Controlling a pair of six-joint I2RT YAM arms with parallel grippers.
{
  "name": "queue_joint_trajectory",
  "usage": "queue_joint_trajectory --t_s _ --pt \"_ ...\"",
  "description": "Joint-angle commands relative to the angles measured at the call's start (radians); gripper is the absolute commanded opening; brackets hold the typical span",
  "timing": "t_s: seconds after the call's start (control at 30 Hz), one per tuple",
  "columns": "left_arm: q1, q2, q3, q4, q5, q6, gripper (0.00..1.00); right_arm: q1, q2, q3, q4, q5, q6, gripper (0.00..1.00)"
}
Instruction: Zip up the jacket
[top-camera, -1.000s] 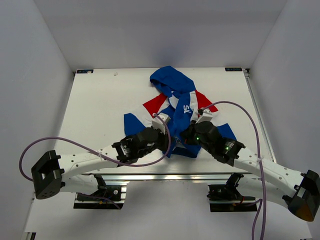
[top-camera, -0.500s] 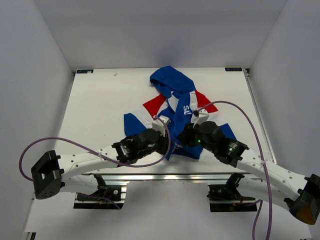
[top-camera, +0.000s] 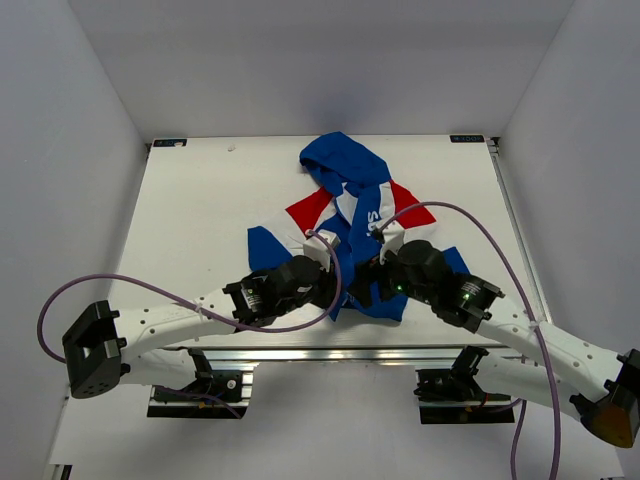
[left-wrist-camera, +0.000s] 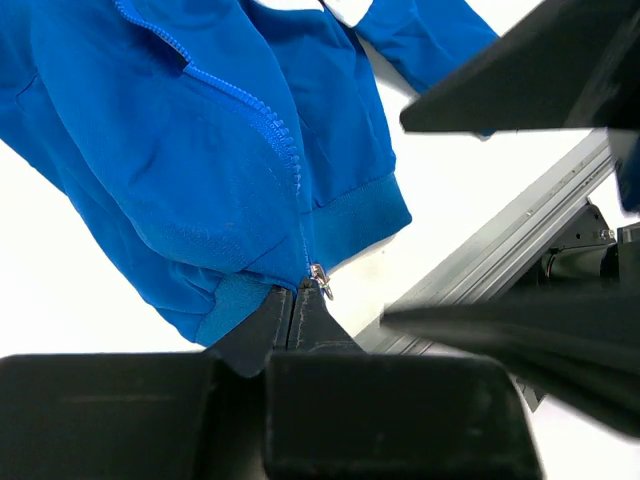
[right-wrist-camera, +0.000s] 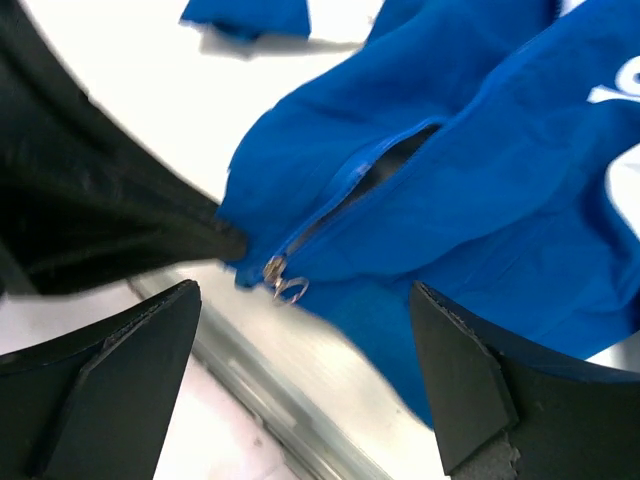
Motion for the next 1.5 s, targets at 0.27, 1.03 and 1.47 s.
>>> queue_joint_trajectory --t_s 0.27,1.03,1.47 --pt "0.002 -0.006 0.040 -0.023 -0.005 -0.030 0.00 0.105 0.051 -0.019 -0.055 0.028 -0.047 0.73" --pt "0.004 0.007 0.049 -0.030 0.013 -0.044 0.00 0.138 0.089 -0.136 0.181 0.106 -0.019 0.31" --pt "0.004 0.005 0.048 -0.029 0.015 -0.043 0.00 0.138 0.100 -0.127 0.161 0.063 -0.038 0.30"
